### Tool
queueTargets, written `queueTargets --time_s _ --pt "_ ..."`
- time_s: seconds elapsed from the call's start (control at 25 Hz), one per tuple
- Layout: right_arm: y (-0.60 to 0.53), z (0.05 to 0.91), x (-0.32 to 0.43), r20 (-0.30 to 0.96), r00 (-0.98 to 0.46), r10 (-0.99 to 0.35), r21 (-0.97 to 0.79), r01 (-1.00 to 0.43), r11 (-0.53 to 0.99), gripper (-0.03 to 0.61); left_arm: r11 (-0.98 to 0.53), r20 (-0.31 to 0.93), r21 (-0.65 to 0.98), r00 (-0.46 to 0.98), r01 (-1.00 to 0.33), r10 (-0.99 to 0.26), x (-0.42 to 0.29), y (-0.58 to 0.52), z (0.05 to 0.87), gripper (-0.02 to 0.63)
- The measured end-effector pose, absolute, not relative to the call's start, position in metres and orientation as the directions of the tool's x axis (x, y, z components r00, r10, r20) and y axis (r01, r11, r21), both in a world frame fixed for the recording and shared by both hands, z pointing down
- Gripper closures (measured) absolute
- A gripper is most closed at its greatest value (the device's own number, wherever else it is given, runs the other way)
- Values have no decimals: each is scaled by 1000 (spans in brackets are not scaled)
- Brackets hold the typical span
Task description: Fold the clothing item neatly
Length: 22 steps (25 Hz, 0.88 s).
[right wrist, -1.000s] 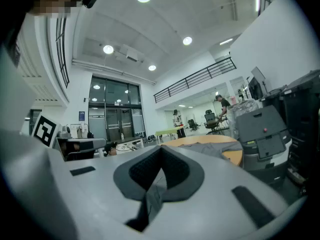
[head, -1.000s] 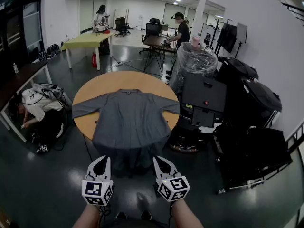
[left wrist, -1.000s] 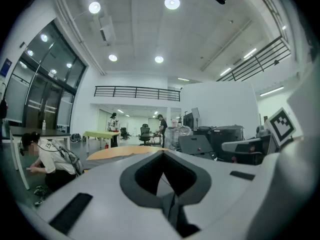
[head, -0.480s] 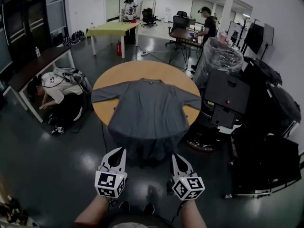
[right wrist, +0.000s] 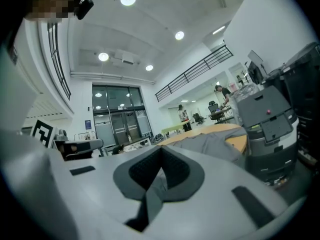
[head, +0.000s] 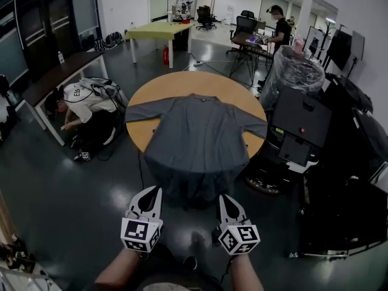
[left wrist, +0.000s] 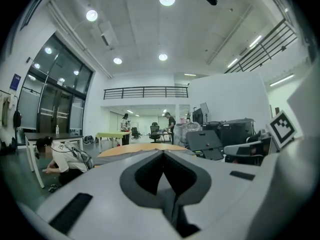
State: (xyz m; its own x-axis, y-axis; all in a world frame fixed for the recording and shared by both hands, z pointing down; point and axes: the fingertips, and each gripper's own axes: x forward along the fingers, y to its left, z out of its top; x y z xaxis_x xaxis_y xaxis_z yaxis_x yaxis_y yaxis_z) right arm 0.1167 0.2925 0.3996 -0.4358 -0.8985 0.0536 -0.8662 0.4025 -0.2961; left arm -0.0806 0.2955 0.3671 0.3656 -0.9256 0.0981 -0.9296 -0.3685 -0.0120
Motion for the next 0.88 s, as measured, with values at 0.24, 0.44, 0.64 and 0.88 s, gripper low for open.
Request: queueTargets --time_s 0.24,0.44,0.64,0.88 --pt "273 403 93 86 -472 -877 -268 -859 436 591 -313 113 11 312 -950 -943 -111 278 375 606" --pt "240 412 67 126 -455 -882 -226 -878 421 591 -312 128 22 312 -950 -941 -139 235 389 606" --pt "187 421 27 175 -444 -879 -182 -892 414 591 -318 128 51 322 -947 -938 -175 181 396 606" --pt "121 427 -37 194 -470 -861 -199 -878 435 591 -319 153 47 323 -946 -934 -227 124 408 606"
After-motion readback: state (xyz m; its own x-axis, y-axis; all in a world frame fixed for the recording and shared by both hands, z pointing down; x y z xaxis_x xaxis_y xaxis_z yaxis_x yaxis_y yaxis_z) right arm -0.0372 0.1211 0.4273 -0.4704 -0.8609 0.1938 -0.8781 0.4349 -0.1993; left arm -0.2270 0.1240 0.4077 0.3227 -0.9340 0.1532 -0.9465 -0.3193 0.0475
